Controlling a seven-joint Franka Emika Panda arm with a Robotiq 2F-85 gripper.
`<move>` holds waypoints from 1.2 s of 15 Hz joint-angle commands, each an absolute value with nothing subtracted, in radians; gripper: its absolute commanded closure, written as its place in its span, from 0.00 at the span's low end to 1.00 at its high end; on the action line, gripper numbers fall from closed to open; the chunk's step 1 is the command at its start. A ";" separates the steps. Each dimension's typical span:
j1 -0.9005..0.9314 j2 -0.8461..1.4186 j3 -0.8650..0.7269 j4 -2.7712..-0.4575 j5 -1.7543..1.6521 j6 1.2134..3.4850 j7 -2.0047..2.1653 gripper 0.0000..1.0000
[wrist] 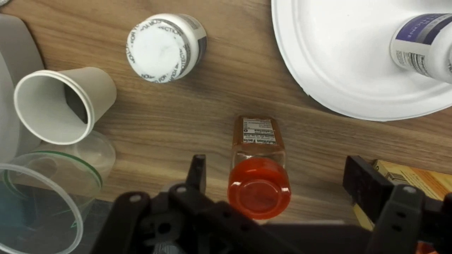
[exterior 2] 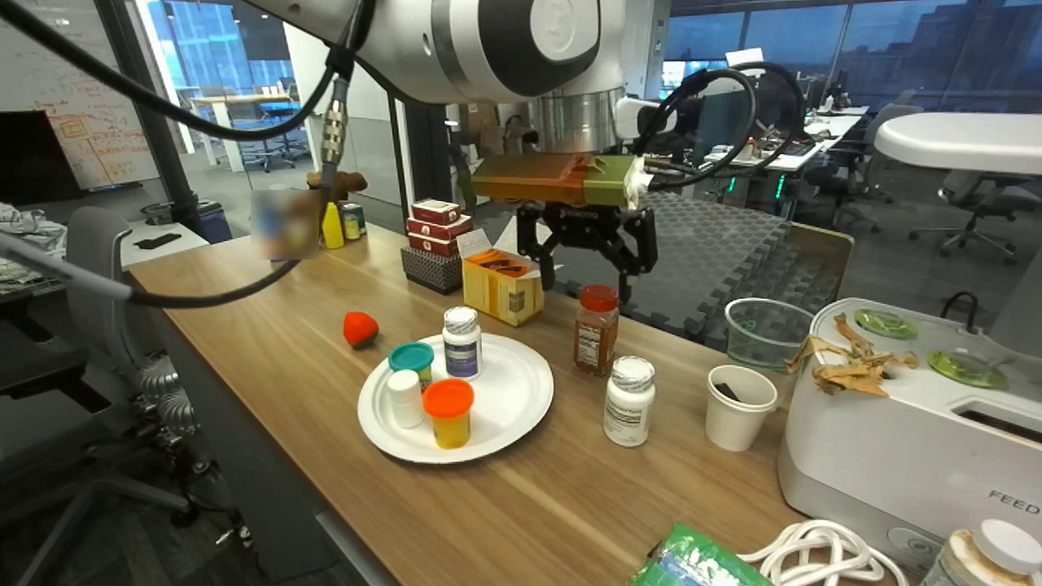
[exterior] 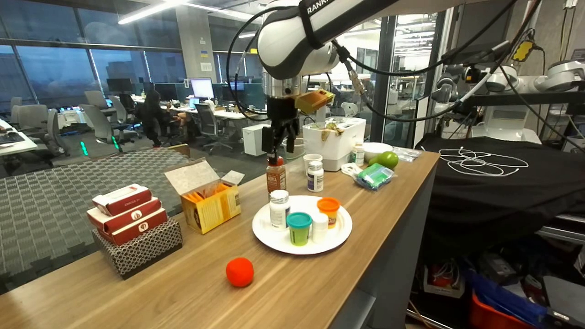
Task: Put the bottles and red plushy on the plate
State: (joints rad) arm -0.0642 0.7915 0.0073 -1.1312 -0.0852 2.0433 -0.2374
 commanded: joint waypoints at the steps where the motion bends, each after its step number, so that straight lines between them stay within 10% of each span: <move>1: -0.065 0.870 0.016 -0.996 -0.070 1.978 -0.252 0.00; 5: -0.064 0.916 0.014 -0.927 -0.073 1.949 -0.247 0.00; 13: -0.062 0.978 0.011 -0.831 -0.077 1.915 -0.249 0.73; 18: -0.058 0.976 -0.002 -0.825 -0.087 1.919 -0.229 0.72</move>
